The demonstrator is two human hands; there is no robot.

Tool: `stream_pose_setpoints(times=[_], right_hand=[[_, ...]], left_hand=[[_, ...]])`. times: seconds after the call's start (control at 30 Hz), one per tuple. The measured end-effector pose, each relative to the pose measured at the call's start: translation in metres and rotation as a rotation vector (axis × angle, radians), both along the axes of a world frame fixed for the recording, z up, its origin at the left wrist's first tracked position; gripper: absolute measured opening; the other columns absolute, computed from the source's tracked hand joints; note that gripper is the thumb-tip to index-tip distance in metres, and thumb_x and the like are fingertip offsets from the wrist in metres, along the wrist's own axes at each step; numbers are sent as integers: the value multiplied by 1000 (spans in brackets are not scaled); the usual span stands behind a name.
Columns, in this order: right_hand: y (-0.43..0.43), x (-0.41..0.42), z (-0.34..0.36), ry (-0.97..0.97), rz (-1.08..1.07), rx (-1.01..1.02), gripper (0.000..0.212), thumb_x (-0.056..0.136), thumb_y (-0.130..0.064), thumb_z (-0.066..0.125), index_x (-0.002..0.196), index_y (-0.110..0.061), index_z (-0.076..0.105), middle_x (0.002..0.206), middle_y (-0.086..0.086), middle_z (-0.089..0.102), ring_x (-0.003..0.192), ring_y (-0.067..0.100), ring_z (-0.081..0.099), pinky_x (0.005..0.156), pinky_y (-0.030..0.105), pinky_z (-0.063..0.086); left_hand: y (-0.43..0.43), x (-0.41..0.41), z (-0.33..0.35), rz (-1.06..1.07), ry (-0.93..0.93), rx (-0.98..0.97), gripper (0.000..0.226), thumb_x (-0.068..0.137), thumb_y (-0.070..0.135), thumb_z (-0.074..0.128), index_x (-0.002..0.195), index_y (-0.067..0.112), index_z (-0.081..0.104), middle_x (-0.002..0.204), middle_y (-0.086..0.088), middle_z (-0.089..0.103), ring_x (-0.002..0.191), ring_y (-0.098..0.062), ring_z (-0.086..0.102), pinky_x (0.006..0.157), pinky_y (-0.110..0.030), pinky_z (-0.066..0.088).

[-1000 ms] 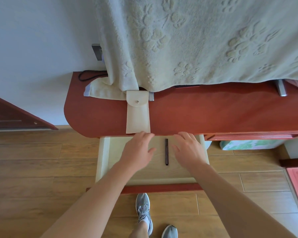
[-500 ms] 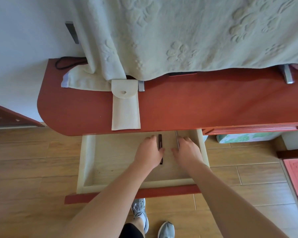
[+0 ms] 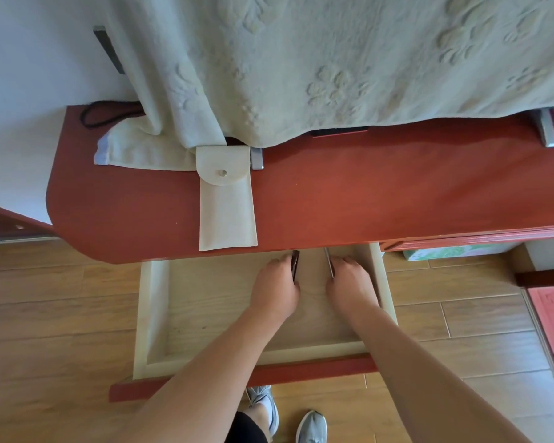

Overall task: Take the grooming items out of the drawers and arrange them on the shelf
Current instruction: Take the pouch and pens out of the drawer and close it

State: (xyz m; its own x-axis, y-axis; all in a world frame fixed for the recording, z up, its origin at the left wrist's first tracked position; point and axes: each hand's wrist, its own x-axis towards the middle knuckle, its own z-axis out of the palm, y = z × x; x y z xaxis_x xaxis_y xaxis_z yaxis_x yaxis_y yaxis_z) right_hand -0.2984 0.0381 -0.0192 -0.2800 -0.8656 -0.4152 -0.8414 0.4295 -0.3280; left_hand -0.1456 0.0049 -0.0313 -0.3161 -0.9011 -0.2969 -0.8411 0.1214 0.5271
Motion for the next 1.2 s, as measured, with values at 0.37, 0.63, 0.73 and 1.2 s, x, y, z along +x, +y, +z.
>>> stream_pose_setpoints(times=[0.37, 0.63, 0.73, 1.2], right_hand=[[27, 11, 52, -21, 36, -3, 8, 80, -7, 51, 80, -14, 55, 83, 1, 44, 70, 25, 49, 50, 26, 28], [70, 9, 106, -52, 42, -138, 7, 73, -7, 49, 68, -11, 49, 76, 3, 50, 58, 17, 42, 47, 27, 27], [85, 5, 126, -54, 44, -186, 7, 72, -6, 48, 67, -10, 50, 73, 3, 47, 60, 21, 45, 47, 28, 28], [6, -11, 165, -90, 15, -373, 12, 78, -4, 50, 67, -10, 50, 74, 1, 44, 54, 18, 39, 46, 25, 28]], left_hand=[[28, 16, 67, 107, 6, 89, 31, 84, 3, 57, 59, 18, 46, 58, 0, 50, 50, -16, 47, 43, -26, 31], [68, 27, 122, 164, -10, 7, 9, 80, 5, 59, 74, 11, 61, 64, -4, 60, 54, -20, 57, 46, -32, 45], [83, 28, 141, 195, 9, -41, 9, 81, 4, 60, 75, 11, 62, 65, -4, 61, 55, -20, 59, 49, -35, 50], [-1, 1, 177, 258, 136, -160, 4, 84, 12, 68, 85, 10, 65, 76, -1, 65, 68, -23, 59, 62, -32, 50]])
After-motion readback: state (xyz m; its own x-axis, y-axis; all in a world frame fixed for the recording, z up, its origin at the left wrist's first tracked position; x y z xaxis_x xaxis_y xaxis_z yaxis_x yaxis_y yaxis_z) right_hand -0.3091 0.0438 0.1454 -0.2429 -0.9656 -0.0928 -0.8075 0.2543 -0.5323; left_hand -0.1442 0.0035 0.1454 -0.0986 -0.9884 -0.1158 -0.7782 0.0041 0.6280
